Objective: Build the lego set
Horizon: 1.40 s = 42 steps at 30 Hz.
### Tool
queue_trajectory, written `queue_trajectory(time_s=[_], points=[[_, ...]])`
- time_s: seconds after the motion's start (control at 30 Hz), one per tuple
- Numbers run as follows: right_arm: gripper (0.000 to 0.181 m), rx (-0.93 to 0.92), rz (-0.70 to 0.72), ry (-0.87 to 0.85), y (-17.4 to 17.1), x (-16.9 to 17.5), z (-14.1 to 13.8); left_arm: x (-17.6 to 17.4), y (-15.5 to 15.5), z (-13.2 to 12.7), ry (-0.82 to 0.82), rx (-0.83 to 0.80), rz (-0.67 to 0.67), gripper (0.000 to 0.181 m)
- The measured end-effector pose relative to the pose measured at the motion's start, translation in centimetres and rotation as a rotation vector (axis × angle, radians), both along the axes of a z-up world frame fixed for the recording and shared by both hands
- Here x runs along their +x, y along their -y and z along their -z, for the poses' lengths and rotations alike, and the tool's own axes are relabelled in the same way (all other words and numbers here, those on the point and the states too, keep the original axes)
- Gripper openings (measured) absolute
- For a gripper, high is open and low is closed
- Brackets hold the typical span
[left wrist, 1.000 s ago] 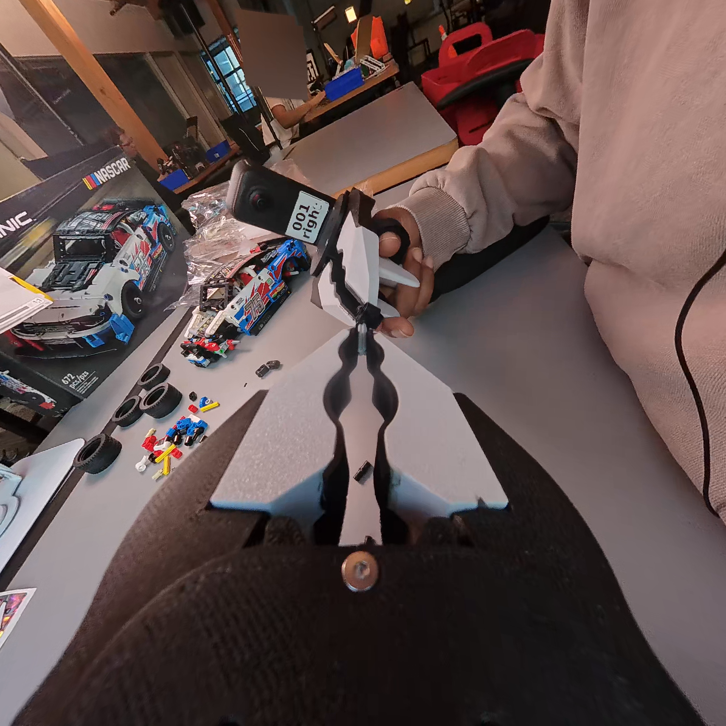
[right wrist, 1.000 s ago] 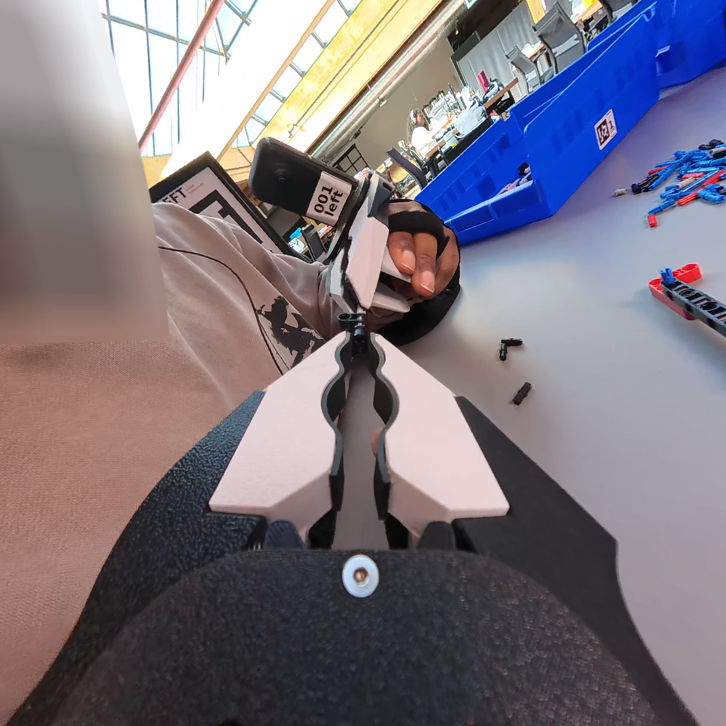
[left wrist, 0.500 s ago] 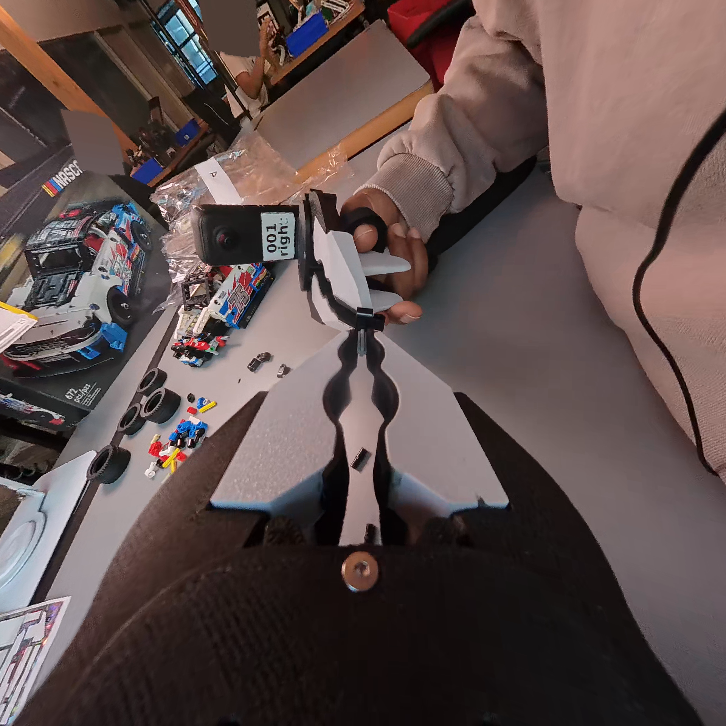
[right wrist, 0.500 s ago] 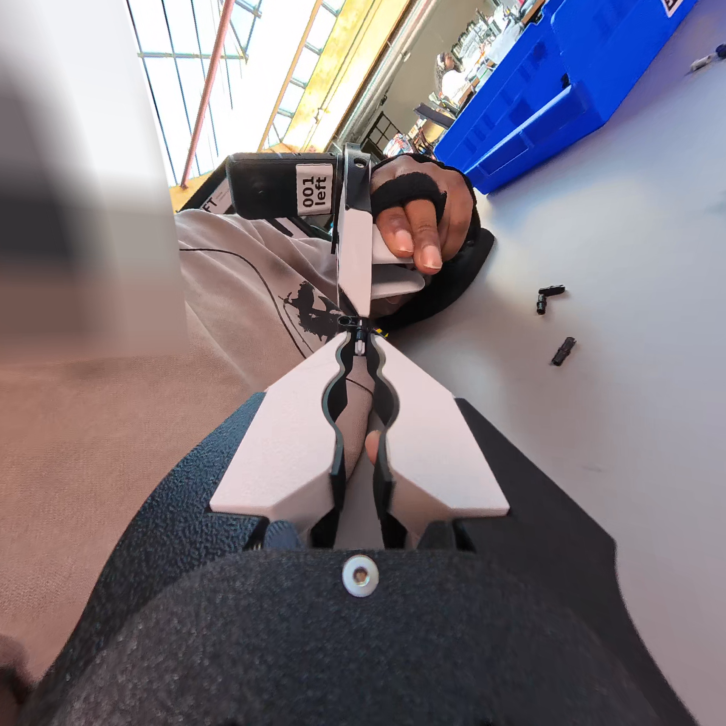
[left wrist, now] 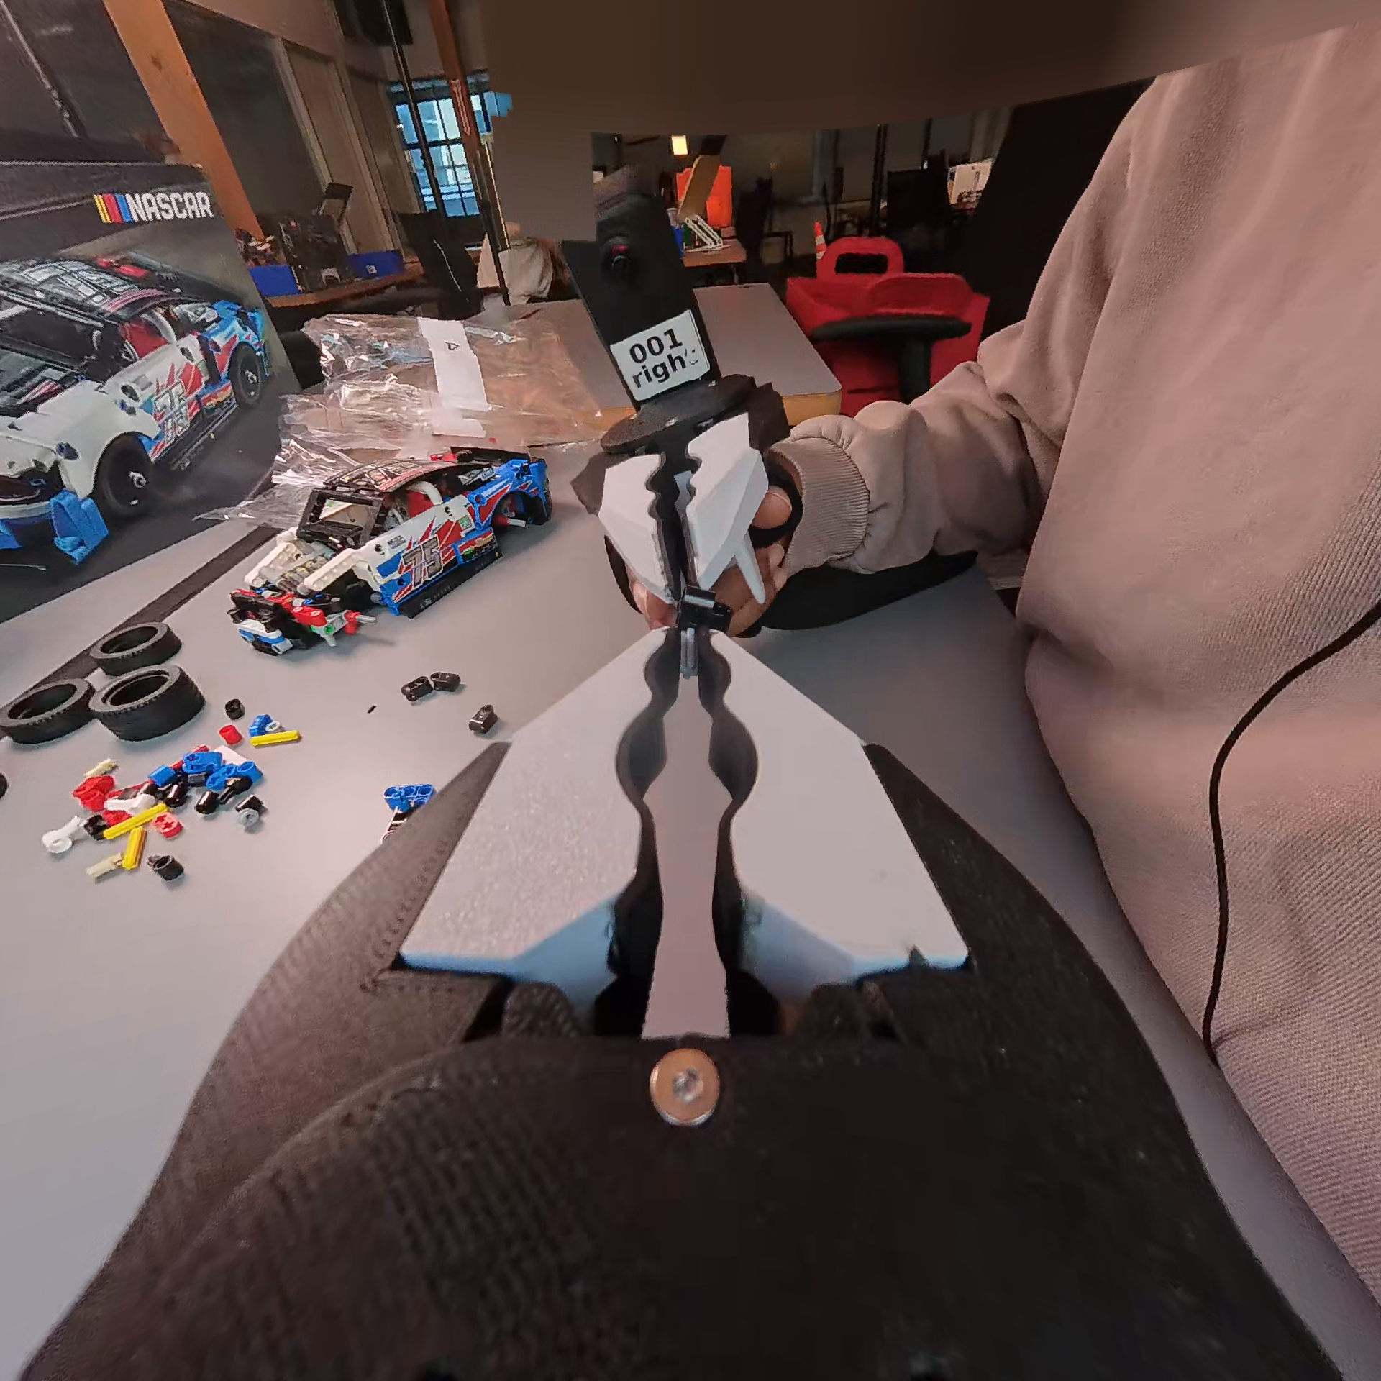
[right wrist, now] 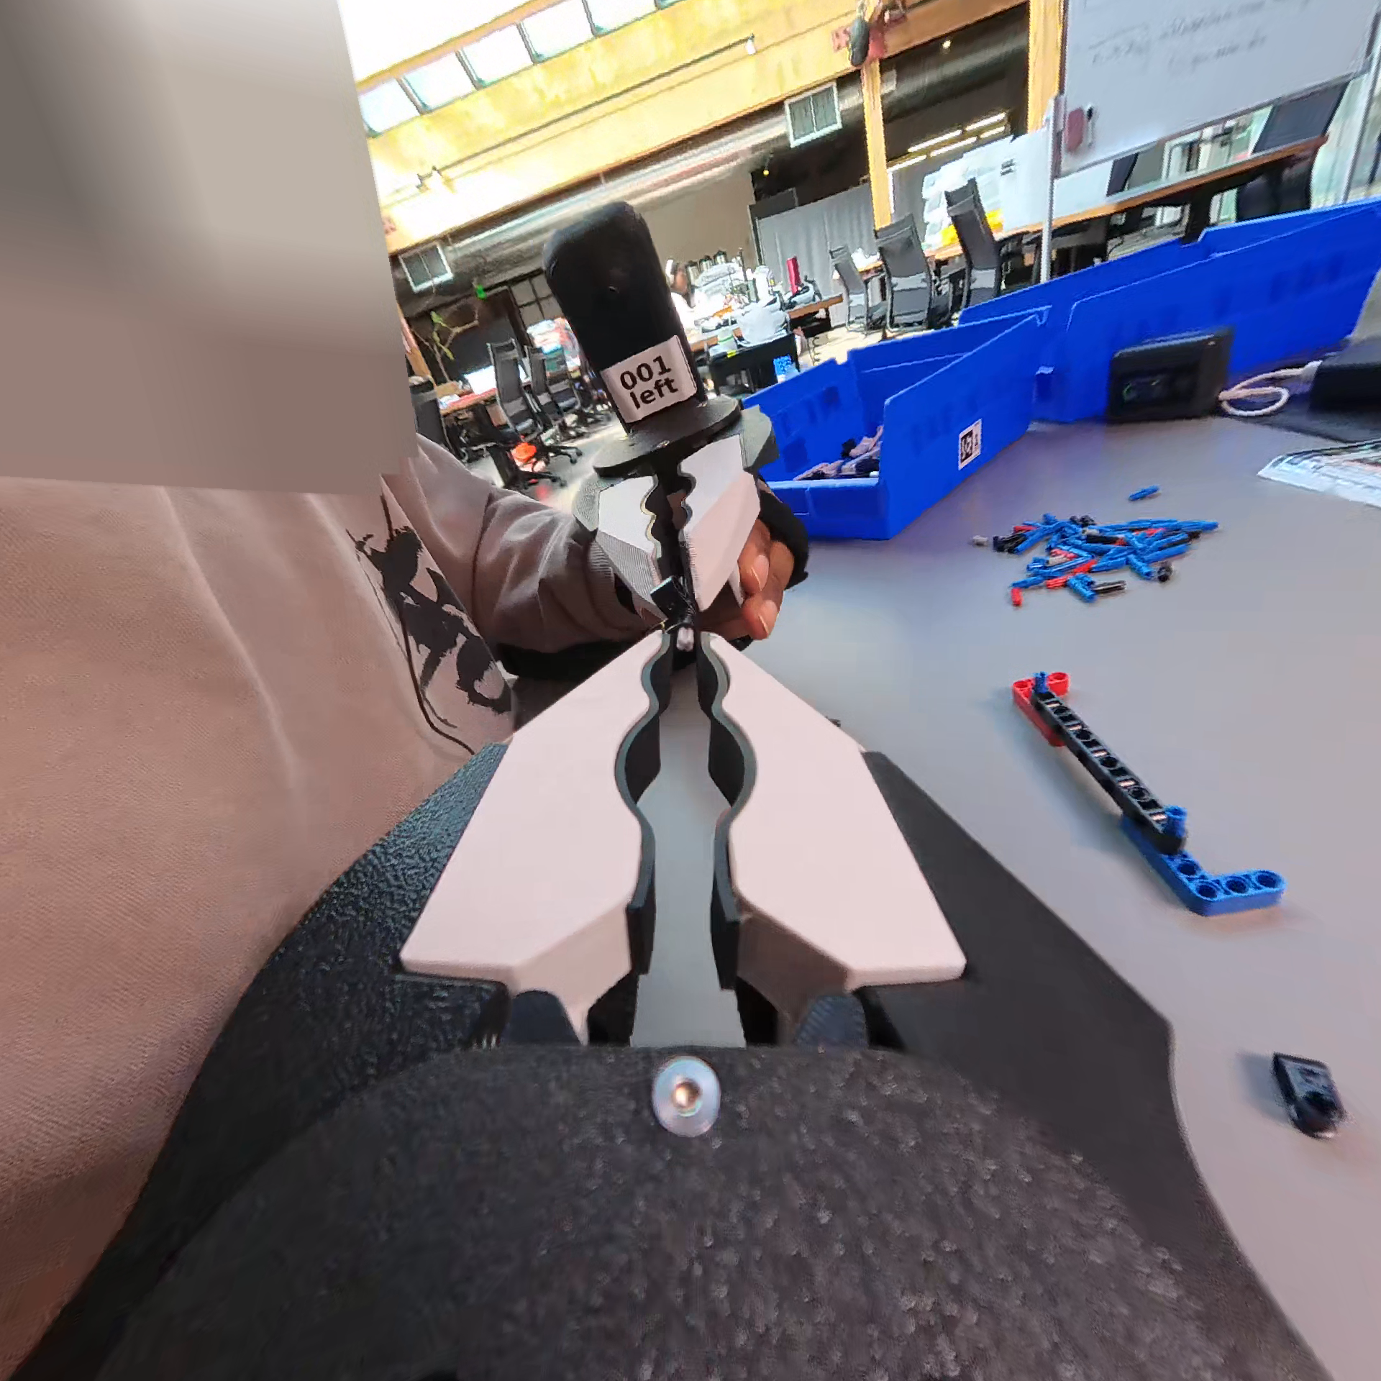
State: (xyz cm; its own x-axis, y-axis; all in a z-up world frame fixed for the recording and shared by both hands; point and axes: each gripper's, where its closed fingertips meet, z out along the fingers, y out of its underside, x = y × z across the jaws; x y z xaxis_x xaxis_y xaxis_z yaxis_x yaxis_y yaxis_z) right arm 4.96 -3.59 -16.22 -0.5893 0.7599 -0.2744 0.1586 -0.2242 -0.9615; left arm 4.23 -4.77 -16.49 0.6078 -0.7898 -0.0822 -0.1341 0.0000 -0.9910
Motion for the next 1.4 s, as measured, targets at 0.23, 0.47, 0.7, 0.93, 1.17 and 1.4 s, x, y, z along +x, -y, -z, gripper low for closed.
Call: queue_trajectory(time_s=[0.23, 0.47, 0.7, 0.93, 1.17, 1.4], points=[[0.003, 0.140, 0.032, -0.033, 0.4, 0.1, 0.1, 0.3, 0.1, -0.1, 0.046, -0.040, 0.013, 0.003], [0.003, 0.220, 0.043, -0.043, 0.7, 0.1, 0.5, 0.6, 0.1, 0.2, 0.072, -0.084, 0.036, 0.004], [0.002, 0.172, -0.001, -0.027, 1.2, 0.4, 0.6, 0.8, 0.4, 0.4, 0.072, -0.088, 0.057, 0.004], [0.002, 0.110, -0.048, -0.001, 1.6, 0.5, 1.0, 0.9, 0.8, 0.8, 0.039, -0.084, 0.067, 0.003], [0.002, 0.042, -0.052, 0.013, 1.1, 0.3, 0.6, 0.8, 0.4, 0.2, 0.040, -0.075, 0.070, 0.003], [0.002, 0.056, -0.037, 0.006, 0.3, 0.6, 0.3, -0.2, 0.5, 0.0, 0.005, -0.048, 0.035, 0.001]])
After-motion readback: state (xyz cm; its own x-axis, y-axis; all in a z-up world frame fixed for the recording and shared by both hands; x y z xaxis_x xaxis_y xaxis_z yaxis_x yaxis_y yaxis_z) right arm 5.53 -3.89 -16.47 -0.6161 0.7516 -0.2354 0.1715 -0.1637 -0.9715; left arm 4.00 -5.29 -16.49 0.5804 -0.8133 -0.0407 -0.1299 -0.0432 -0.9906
